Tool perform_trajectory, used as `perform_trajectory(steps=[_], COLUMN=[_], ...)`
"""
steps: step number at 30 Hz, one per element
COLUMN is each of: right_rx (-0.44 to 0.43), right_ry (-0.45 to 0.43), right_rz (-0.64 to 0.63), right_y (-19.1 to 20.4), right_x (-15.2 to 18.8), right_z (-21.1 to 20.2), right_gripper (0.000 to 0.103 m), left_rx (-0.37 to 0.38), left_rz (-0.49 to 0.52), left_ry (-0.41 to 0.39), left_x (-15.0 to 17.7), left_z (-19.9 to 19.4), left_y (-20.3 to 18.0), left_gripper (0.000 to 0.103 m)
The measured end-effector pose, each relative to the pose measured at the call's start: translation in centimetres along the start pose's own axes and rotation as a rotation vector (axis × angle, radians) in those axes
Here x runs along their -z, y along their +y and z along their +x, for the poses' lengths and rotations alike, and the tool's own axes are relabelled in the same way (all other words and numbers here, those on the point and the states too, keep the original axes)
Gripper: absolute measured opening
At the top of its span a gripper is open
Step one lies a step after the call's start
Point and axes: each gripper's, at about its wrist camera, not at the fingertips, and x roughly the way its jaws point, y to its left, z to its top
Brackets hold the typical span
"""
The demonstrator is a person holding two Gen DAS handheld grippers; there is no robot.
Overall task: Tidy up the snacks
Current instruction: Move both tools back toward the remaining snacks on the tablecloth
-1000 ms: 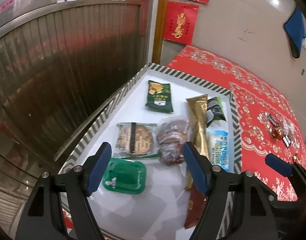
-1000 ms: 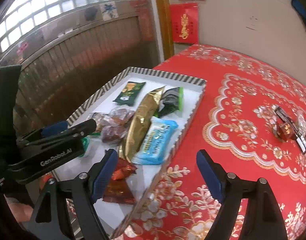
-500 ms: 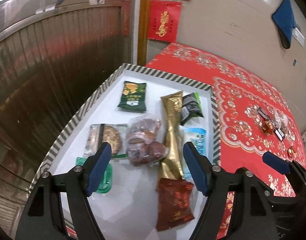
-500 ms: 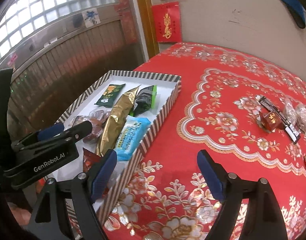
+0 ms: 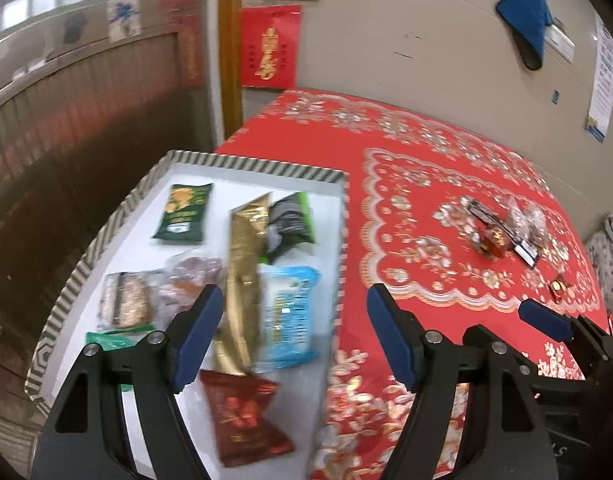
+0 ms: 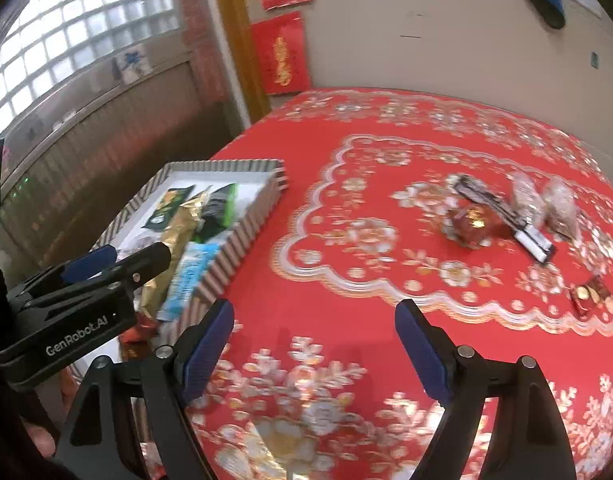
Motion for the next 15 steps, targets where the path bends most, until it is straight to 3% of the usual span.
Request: perform_trajectory(steps=[15], right_rx=[0.074], right_ry=[-0.011], right_rz=[0.149], right_y=[-8.8], right_x=[0.8], right_z=[-1.9], right_gripper=[0.085], left_rx=[0.096], left_rz=[0.101], left_ry=[0.048], left_x=[-0.6], left_z=[1.7], left_y=[-8.1], left_gripper=[0.074])
